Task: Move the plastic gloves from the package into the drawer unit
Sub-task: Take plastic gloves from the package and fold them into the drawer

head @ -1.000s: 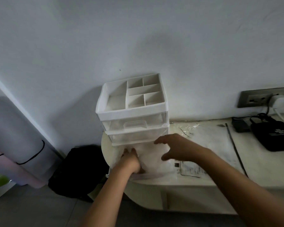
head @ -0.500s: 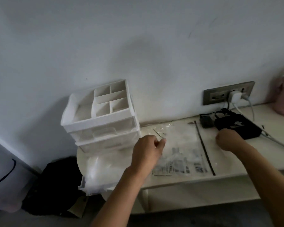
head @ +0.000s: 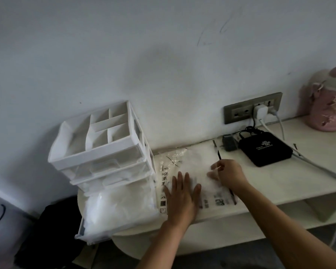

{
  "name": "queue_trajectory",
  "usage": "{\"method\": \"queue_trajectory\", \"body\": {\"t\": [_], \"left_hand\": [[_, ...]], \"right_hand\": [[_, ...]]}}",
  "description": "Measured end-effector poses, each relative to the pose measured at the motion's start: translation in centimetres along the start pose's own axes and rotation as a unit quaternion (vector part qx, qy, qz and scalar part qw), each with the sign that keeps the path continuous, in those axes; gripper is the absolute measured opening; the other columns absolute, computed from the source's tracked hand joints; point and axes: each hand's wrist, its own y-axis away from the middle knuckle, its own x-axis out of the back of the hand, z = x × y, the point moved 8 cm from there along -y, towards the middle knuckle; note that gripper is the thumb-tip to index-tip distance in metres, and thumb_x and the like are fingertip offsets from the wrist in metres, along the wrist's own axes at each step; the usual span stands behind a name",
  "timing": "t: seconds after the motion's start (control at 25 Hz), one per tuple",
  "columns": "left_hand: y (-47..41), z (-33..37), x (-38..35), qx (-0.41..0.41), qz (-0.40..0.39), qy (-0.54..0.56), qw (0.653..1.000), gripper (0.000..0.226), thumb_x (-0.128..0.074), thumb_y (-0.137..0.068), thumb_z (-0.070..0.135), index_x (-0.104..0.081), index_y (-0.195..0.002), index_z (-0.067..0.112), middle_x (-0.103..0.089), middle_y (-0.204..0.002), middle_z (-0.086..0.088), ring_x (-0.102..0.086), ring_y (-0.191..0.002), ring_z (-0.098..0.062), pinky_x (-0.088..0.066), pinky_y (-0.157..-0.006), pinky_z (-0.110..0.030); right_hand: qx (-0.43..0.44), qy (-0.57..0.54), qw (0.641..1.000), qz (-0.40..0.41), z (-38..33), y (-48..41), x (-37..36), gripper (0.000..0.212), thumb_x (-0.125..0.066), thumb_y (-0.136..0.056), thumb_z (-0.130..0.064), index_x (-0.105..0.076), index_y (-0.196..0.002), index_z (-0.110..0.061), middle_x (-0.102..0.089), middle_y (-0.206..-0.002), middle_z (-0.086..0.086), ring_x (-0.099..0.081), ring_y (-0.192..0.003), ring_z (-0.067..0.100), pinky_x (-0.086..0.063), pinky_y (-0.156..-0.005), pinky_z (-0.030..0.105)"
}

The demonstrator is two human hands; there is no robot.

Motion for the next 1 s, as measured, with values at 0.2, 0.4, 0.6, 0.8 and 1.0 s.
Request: {"method": "queue_trajectory", "body": {"t": [0.2, 0.4, 0.6, 0.8, 1.0], "left_hand": [[0.3, 0.2, 0.5, 0.032, -0.009, 0.005, 0.999, 0.099, 0.014, -0.067, 0.073, 0.000, -0.153, 0.025, 0.010, -0.160, 0.000, 0.013, -0.147, -0.020, 0.013, -0.114, -0.050], [-0.2, -0.1, -0.1, 0.032, -0.022, -0.029, 0.999, 0.127, 0.036, -0.045, 0.084, 0.000, -0.153, 0.028, 0.009, -0.161, -0.002, 0.013, -0.147, -0.025, 0.010, -0.113, -0.054], [-0.4, 0.7, 0.4, 0.015, -0.008, 0.011, 1.000, 0.129, 0.028, -0.045, 0.088, -0.006, -0.153, 0.026, 0.007, -0.161, -0.003, 0.013, -0.147, -0.023, 0.012, -0.113, -0.054], [-0.4, 6.7, -0.1, -0.139, -0.053, 0.056, 0.987, 0.089, -0.008, -0.074, 0.079, -0.005, -0.152, 0.036, 0.013, -0.158, 0.010, 0.017, -0.145, -0.011, 0.016, -0.113, -0.043], [-0.7, 7.4, -3.0, -0.126, -0.122, -0.029, 0.984, 0.096, 0.003, -0.063, 0.079, -0.002, -0.150, 0.041, 0.011, -0.160, 0.004, 0.017, -0.146, -0.023, 0.016, -0.111, -0.053]], "right_hand": [[0.054, 0.087, 0.992, 0.077, -1.1, -0.4, 3.3, 0.015, -0.069, -0.083, -0.014, -0.070, -0.067, -0.012, -0.067, -0.068, 0.003, -0.060, -0.064, 0.013, -0.046, -0.056, 0.022], [-0.006, -0.182, 0.983, 0.017, -0.6, -0.8, 5.8, 0.020, -0.071, -0.076, 0.005, -0.063, -0.094, -0.001, -0.065, -0.086, 0.014, -0.061, -0.070, 0.017, -0.052, -0.055, 0.018], [-0.075, -0.129, 0.986, -0.067, 1.6, -0.5, 5.4, 0.032, -0.078, -0.069, -0.002, -0.064, -0.095, 0.006, -0.068, -0.091, 0.019, -0.063, -0.073, 0.018, -0.050, -0.061, 0.021], [-0.067, -0.047, 0.996, -0.037, 2.1, 0.0, 5.4, 0.044, -0.084, -0.064, -0.035, -0.059, -0.072, 0.000, -0.057, -0.063, 0.010, -0.053, -0.058, 0.020, -0.045, -0.059, 0.029], [-0.037, -0.193, 0.979, 0.061, 0.7, 0.6, 8.5, 0.037, -0.072, -0.078, -0.037, -0.061, -0.083, -0.002, -0.062, -0.083, 0.020, -0.059, -0.073, 0.028, -0.052, -0.075, 0.039]]}}
